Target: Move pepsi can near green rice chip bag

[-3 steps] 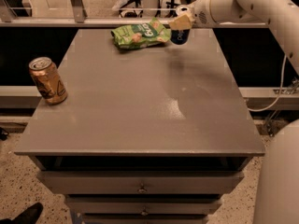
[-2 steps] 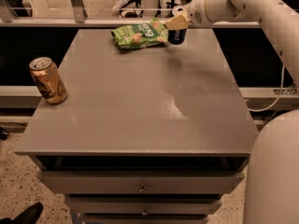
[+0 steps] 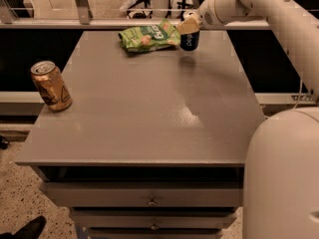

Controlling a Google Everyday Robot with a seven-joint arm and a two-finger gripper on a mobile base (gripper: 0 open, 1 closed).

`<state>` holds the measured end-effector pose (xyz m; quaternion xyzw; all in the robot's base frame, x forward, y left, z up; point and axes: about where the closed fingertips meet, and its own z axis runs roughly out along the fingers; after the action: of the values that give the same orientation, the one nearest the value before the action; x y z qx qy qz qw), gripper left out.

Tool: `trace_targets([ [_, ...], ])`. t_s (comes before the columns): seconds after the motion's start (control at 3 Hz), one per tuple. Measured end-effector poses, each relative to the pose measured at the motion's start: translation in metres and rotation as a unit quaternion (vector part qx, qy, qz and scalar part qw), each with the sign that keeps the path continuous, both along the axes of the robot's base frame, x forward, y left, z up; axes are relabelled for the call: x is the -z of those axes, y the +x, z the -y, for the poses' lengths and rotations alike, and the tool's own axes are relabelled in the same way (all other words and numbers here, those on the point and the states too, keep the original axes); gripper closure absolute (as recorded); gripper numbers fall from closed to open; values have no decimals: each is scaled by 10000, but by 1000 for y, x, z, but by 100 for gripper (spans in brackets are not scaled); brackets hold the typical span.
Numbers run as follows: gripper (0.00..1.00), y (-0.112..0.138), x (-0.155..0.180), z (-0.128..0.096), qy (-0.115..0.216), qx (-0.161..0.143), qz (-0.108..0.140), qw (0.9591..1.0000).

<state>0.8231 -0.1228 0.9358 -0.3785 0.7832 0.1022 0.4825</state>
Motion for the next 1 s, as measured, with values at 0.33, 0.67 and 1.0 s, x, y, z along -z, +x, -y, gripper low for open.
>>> trace_targets([
  [0.33, 82, 2, 9, -4, 41, -11, -182, 9998],
  [0.67, 51, 5, 18, -13, 91, -76, -361, 9993],
  [1.0, 28, 7, 21, -16, 114, -100, -439, 9989],
])
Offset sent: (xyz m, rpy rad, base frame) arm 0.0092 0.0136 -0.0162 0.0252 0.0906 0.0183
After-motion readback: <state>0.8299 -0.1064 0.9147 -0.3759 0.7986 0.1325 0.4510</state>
